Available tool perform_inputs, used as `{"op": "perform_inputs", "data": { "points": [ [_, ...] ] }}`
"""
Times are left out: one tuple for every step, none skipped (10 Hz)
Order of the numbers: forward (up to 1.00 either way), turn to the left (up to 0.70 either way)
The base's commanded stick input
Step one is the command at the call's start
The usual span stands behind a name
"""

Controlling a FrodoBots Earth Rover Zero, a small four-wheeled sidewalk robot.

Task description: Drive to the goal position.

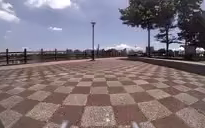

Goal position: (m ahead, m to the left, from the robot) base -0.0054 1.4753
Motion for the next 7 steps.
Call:
{"op": "perform_inputs", "data": {
  "points": [
    [0.0,0.0],
    [0.0,0.0],
    [0.0,0.0],
    [0.0,0.0],
    [0.7,0.0],
    [0.7,0.0],
    [0.7,0.0]
  ]
}}
